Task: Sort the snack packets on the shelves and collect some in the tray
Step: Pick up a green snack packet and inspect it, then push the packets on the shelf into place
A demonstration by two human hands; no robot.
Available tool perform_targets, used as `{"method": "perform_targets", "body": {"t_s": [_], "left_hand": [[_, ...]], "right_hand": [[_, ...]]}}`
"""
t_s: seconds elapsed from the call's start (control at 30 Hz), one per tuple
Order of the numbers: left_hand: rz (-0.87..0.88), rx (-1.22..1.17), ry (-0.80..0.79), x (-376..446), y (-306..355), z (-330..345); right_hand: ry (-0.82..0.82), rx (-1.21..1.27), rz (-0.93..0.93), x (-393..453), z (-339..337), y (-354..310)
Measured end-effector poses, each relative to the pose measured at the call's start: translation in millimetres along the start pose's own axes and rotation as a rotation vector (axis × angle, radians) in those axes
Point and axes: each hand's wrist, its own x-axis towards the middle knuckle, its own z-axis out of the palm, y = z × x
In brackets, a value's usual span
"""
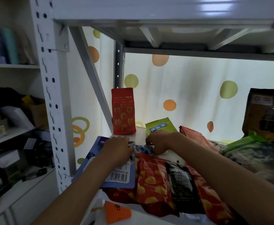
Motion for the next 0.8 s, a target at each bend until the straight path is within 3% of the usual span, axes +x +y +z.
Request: {"method": "perform_targets", "body": {"t_s": [0.2,0.37,0.63,0.8], "left_hand": [[0.01,0.034,0.01,-2,2,0],[0.02,0.038,-0.015,-4,4,-2],[0.02,0.056,0.029,-6,2,-3],[-0.011,0.192,0.014,-7,15,-11]], "right_hand": [[-0.016,0.008,-0.017,-4,8,-9],[0.004,0.12,0.085,-6,2,-5],[0.343,0.575,0.282,-9,23,-2],[0.614,1.097,0.385,-32,1,-4]]}}
